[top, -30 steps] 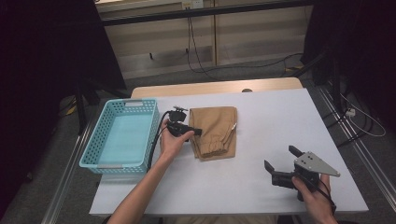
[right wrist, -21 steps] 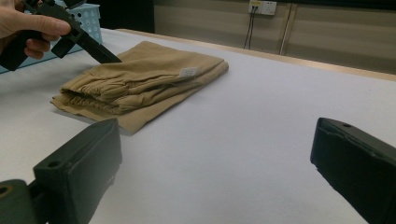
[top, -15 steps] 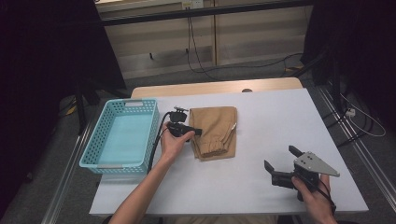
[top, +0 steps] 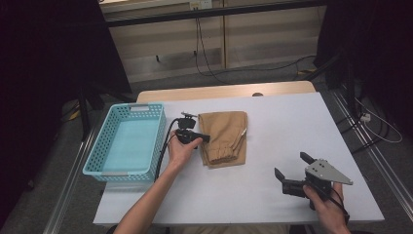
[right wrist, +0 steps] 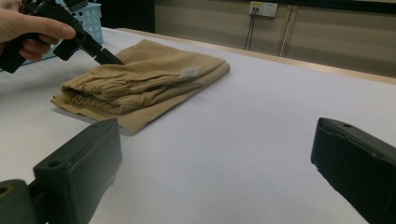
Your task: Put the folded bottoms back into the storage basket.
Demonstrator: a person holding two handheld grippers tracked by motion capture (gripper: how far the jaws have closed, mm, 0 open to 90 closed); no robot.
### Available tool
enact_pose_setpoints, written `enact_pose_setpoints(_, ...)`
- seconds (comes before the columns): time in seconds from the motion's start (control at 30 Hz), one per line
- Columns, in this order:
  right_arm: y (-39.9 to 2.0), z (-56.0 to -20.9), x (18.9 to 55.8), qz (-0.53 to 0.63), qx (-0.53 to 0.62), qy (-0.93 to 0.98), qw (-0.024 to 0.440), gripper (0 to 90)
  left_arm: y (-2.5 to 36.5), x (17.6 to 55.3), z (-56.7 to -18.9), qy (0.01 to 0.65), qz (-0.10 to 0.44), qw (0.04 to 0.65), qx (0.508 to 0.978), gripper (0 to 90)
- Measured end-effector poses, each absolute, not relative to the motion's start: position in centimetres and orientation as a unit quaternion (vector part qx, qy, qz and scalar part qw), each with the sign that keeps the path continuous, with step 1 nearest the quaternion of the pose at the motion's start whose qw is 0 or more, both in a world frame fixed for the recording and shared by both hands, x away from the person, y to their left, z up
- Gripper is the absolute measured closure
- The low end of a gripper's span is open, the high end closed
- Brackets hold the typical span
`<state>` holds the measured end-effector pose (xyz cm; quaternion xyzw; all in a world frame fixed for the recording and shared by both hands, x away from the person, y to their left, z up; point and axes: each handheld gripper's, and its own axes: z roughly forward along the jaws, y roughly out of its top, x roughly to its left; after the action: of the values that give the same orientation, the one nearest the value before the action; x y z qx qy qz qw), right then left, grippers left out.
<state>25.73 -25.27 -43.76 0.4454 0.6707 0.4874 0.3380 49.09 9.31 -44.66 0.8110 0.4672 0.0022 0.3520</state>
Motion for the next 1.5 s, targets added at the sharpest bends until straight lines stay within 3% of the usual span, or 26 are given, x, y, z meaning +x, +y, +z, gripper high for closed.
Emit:
enact_pose_setpoints(0.3,-25.2,-43.7,25.7,0.485,0.444,0.672,0.34,1.7,8.9,48.7,-44.6,0.454,0.019,0.345,0.821,71.2)
enact_pose_setpoints(0.53,-25.4,-43.7,25.7,0.486,0.445,0.671,0.339,1.7,8.4,48.2,-44.5,0.443,0.021,0.347,0.827,76.2)
enact_pose_setpoints(0.7,-25.4,-43.7,25.6,0.487,0.442,0.672,0.34,1.7,8.7,48.3,-44.4,0.438,0.012,0.356,0.826,84.5)
enact_pose_setpoints(1.5,-25.5,-43.6,25.5,0.489,0.445,0.67,0.338,1.7,10.6,48.1,-41.2,0.428,-0.013,0.443,0.787,85.2)
